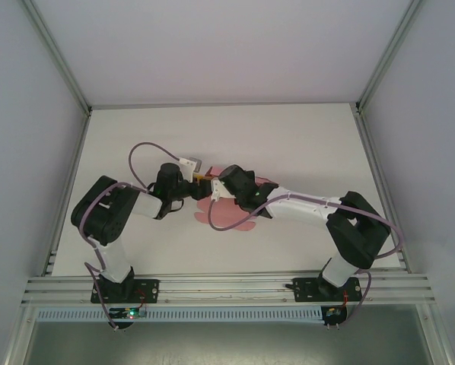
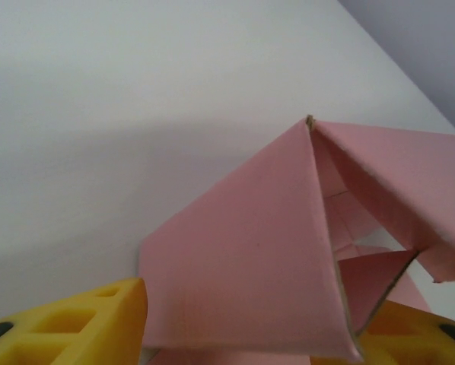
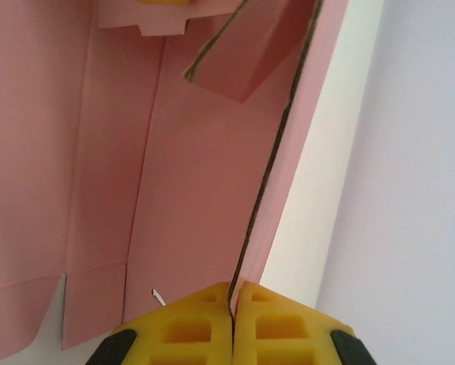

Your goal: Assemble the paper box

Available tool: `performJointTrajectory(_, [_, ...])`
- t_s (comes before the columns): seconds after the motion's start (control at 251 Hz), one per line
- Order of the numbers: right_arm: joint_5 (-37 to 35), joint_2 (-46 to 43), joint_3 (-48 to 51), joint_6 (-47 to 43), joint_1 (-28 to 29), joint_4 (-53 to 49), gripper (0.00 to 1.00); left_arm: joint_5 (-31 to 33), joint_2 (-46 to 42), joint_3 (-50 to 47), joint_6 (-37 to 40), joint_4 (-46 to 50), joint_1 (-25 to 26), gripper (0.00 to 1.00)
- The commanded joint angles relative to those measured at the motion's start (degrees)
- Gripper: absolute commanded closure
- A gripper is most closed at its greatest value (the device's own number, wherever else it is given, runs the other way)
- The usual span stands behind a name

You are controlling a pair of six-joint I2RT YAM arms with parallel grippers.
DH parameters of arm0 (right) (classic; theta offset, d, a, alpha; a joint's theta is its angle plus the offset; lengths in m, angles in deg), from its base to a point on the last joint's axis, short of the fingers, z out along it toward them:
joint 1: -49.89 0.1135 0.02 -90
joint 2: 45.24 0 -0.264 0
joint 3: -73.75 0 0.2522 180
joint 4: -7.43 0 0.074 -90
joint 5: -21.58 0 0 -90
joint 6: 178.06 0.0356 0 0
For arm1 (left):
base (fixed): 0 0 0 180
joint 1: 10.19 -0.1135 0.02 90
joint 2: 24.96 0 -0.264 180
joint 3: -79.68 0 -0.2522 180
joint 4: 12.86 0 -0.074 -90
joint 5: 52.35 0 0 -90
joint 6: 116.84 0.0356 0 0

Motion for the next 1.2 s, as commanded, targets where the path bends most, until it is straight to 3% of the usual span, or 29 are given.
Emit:
performJointTrajectory(0.0, [9.5, 3.2, 0.9, 1.9, -0.1, -10.2, 1.0, -8.9, 3.2, 2.6, -3.2, -9.9, -1.1, 0.49])
performJointTrajectory(0.128, [11.6, 3.8, -0.6, 2.7, -0.9, -12.0, 1.0, -14.2, 5.3, 3.5, -4.0, -16.5, -1.1, 0.51])
performJointTrajectory(0.271, [14.6, 3.1, -2.1, 3.5, -2.1, -13.4, 1.0, -11.8, 3.1, 5.3, 1.2, -6.9, -0.8, 0.49])
performJointTrajectory(0.407, [16.8, 1.7, -2.1, 3.1, -2.9, -12.9, 1.0, -14.2, 1.7, 4.6, 2.3, -7.0, -0.8, 0.46])
performJointTrajectory(0.591, [9.8, 1.2, 0.6, -0.3, -2.9, -8.9, 1.0, -1.9, -5.7, 2.1, 11.0, 8.6, -0.8, 0.18])
performJointTrajectory(0.698, [9.3, 1.1, 1.0, -0.1, -2.0, -8.1, 1.0, 2.6, -8.1, 1.6, 11.3, 11.8, -0.9, 0.17])
performJointTrajectory(0.826, [1.9, 3.9, 1.2, -0.2, 0.0, -4.8, 1.0, 3.4, -10.1, -1.0, 9.3, 7.9, -1.3, 0.16])
performJointTrajectory(0.99, [-1.2, 6.1, 2.6, 0.8, 0.7, -2.3, 1.0, 6.7, -10.5, -1.3, 8.5, 12.6, -2.1, 0.18])
performJointTrajectory(1.109, [-6.4, 7.0, 4.4, 0.6, 2.2, 2.2, 1.0, 10.2, -12.4, -4.7, 5.5, 10.8, -2.6, 0.19])
performJointTrajectory(1.197, [-2.1, 5.8, 4.6, 2.3, 2.0, -1.3, 1.0, 10.4, -12.6, -4.5, 6.4, 12.3, -2.5, 0.17])
